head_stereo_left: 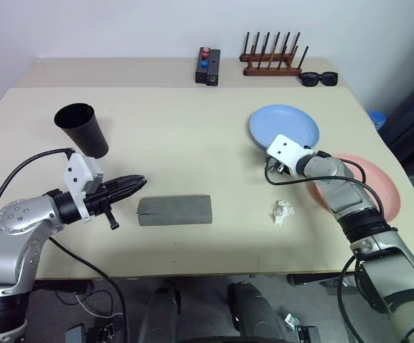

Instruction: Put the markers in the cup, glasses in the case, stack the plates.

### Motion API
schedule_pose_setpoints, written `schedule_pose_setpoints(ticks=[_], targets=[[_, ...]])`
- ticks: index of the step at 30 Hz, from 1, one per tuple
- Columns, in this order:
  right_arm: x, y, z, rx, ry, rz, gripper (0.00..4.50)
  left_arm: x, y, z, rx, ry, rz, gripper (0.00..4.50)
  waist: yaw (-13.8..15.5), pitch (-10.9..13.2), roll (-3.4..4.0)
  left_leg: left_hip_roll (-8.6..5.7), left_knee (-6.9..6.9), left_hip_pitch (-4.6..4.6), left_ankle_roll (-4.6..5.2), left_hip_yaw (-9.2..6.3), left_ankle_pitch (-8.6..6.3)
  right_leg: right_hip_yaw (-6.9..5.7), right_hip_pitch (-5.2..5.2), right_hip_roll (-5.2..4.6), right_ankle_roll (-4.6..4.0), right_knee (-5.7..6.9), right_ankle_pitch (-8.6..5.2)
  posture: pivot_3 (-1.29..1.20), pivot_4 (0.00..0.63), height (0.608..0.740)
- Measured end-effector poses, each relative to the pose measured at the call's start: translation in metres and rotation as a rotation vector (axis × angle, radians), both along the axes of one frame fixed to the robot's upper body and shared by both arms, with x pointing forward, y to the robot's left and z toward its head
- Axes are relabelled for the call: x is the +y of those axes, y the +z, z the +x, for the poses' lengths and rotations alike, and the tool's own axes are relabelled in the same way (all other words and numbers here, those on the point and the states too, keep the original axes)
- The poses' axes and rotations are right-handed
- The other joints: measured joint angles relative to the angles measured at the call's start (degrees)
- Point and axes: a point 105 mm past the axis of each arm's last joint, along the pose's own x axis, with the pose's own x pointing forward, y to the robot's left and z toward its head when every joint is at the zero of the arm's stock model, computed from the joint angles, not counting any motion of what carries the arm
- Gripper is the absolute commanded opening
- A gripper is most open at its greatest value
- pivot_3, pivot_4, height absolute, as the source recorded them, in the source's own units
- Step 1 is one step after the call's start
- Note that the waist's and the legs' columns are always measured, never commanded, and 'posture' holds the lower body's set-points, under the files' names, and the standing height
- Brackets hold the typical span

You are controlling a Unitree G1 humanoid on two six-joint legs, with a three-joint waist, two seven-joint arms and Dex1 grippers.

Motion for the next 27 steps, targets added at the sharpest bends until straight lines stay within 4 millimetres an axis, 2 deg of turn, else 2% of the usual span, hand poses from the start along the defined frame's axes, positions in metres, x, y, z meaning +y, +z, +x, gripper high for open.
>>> schedule_pose_setpoints(ticks=[1,2,7,11,15,17,19,23,27], targets=[[-0.003,-0.001,0.001,-0.003,-0.011,-0.007,0.19,-0.002,0.000,-0.003,0.001,-0.010,-0.006,0.31,0.01,0.00,0.00,-0.01,0.01,0.00,0.00,0.00,0.00,0.00,0.01,-0.01,0.00,0.00,0.00,0.00,0.150,0.740],[-0.004,-0.002,0.001,-0.007,-0.014,-0.013,0.03,-0.004,0.000,-0.006,0.001,-0.018,-0.013,0.31,-0.01,0.00,0.00,-0.01,0.01,0.01,0.00,0.00,0.00,0.00,0.01,-0.01,0.00,0.00,0.00,0.00,0.150,0.740],[-0.007,0.001,0.002,-0.037,-0.028,-0.020,0.03,-0.012,0.001,-0.011,-0.008,-0.040,-0.034,0.31,-0.15,0.01,0.01,0.00,0.00,0.04,0.00,-0.01,0.00,0.00,0.01,0.01,0.00,0.02,0.00,0.00,0.150,0.740],[-0.012,0.016,-0.013,-0.075,0.022,-0.070,0.03,-0.033,-0.003,-0.013,0.003,-0.104,-0.053,0.31,0.21,0.06,0.11,-0.04,-0.01,0.00,0.00,0.00,0.00,0.02,0.01,-0.02,0.04,-0.01,-0.02,0.00,0.150,0.740],[-0.036,0.051,-0.050,-0.085,0.055,0.007,0.03,-0.070,-0.006,-0.019,0.010,-0.216,-0.118,0.31,1.04,0.08,0.18,-0.04,0.02,0.04,0.01,-0.01,0.00,0.02,0.08,-0.02,0.06,0.00,-0.03,0.00,0.150,0.740],[-0.050,0.060,-0.071,-0.062,0.071,0.004,0.03,-0.084,-0.009,-0.021,0.023,-0.255,-0.141,0.31,1.32,0.06,0.20,-0.03,0.03,0.08,0.01,-0.02,-0.01,0.02,0.11,-0.01,0.05,0.01,-0.03,0.00,0.150,0.740],[-0.063,0.057,-0.097,0.008,0.089,0.002,0.03,-0.097,-0.012,-0.022,0.027,-0.290,-0.161,0.31,1.56,0.03,0.17,-0.03,0.09,0.13,0.02,-0.02,-0.01,0.02,0.18,0.00,0.04,-0.01,-0.04,0.00,0.150,0.740],[-0.088,0.030,-0.145,0.192,0.045,0.051,0.03,-0.124,-0.009,-0.023,0.014,-0.358,-0.208,0.31,1.63,0.00,0.22,-0.06,0.25,0.14,0.02,0.01,-0.02,0.06,0.27,-0.03,0.03,-0.02,-0.04,0.00,0.150,0.740],[-0.106,0.021,-0.166,0.260,-0.044,0.063,0.03,-0.141,-0.010,-0.027,0.012,-0.414,-0.205,0.31,0.91,-0.06,0.34,-0.05,0.30,0.20,0.03,0.04,-0.02,0.10,0.26,-0.02,0.01,0.00,-0.01,0.00,0.150,0.740]])
